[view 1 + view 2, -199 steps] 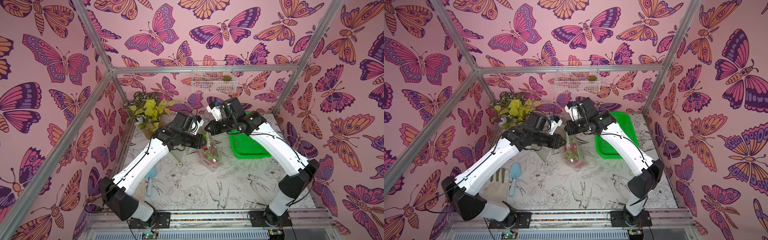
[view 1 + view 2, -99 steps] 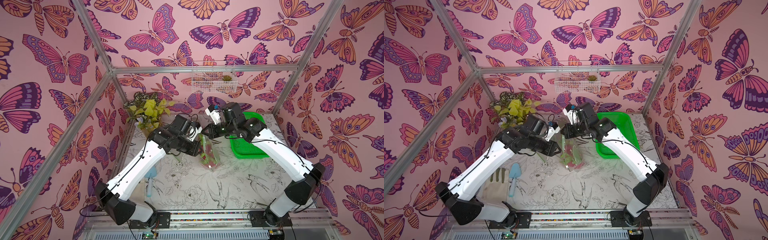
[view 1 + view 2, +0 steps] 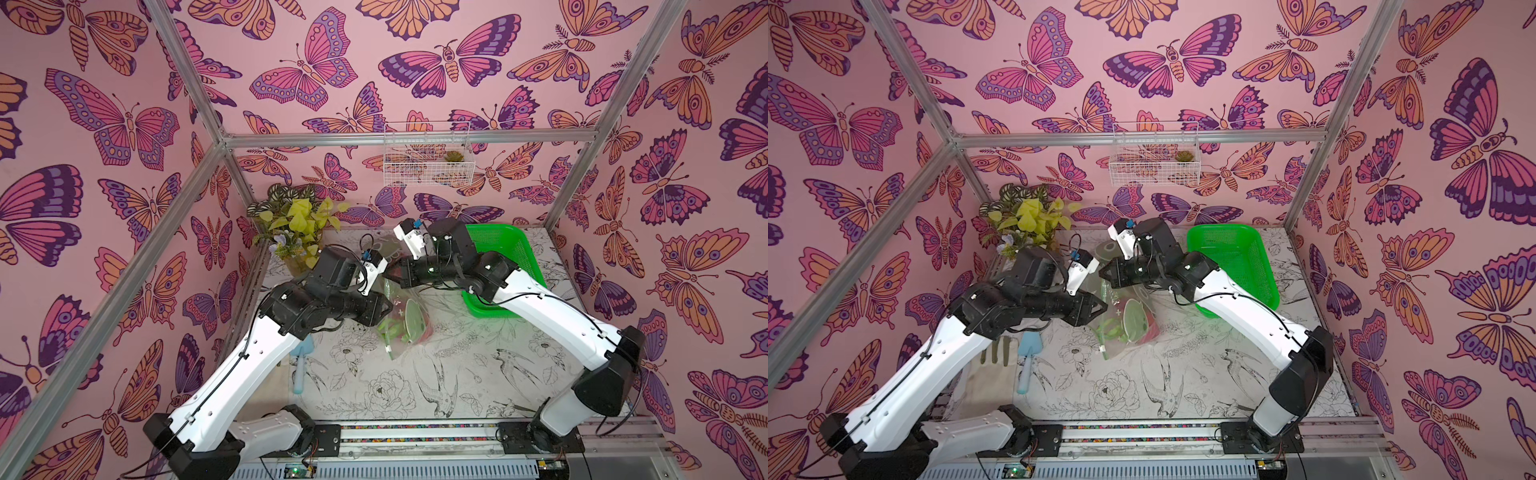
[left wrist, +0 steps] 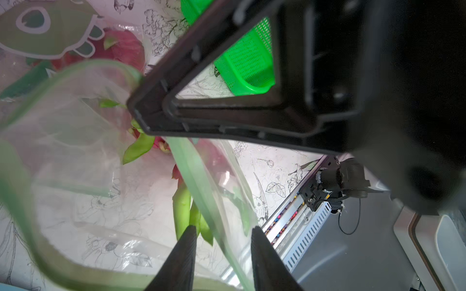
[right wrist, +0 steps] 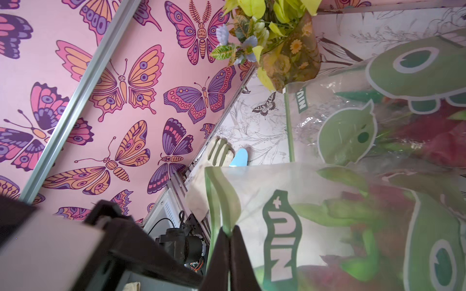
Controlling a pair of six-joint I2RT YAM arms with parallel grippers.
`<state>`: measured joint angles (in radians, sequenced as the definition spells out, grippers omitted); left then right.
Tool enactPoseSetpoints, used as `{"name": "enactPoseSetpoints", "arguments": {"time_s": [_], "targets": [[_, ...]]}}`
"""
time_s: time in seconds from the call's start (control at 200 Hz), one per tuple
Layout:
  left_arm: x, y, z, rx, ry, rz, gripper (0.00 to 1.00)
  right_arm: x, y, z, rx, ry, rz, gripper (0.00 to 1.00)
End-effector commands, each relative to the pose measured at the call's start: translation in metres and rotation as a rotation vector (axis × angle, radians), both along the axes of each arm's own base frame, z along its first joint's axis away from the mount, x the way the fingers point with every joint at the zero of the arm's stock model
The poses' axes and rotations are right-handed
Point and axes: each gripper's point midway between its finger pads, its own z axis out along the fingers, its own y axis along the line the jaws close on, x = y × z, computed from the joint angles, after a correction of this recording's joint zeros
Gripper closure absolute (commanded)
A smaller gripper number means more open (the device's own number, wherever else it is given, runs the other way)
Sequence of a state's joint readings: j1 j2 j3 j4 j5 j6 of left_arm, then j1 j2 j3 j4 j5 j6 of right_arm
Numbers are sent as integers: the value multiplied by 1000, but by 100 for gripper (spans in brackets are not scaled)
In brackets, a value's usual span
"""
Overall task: Open the zip-top bag and take out the dragon fruit
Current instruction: Adjust the zipper food storage bag at the center of the board.
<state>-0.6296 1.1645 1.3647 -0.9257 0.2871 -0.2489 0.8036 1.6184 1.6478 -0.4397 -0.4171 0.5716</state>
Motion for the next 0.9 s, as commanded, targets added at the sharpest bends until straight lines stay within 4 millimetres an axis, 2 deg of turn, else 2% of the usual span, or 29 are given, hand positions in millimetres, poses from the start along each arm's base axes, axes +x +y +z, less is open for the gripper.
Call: {"name": "enactPoseSetpoints", "arguments": {"time_s": [0.0,0.065,0.225,0.32,0.536,0.686,0.816,0.896], "targets": [[-3,7,-18,16,18,39,63,-2,9,23,76,-38,16,100],[-6,14,-22,15,9,61,64,-1,7,15,50,-37,8,100],[-11,29,-13,-21,-36,118,63,-5,9,4,33,-26,18,100],[-14,30,-9,-53,-26,119,64,-9,13,0,22,-24,31,100],[-16,40,17,-100,-90,148,58,-11,14,-2,18,-27,38,100],[-5,37,-1,-43,-35,158,61,-15,17,3,32,-34,56,100],[7,42,-15,11,-17,205,65,-18,15,2,30,-35,59,100],[8,36,-23,25,17,181,65,-19,15,2,30,-37,64,100]]}}
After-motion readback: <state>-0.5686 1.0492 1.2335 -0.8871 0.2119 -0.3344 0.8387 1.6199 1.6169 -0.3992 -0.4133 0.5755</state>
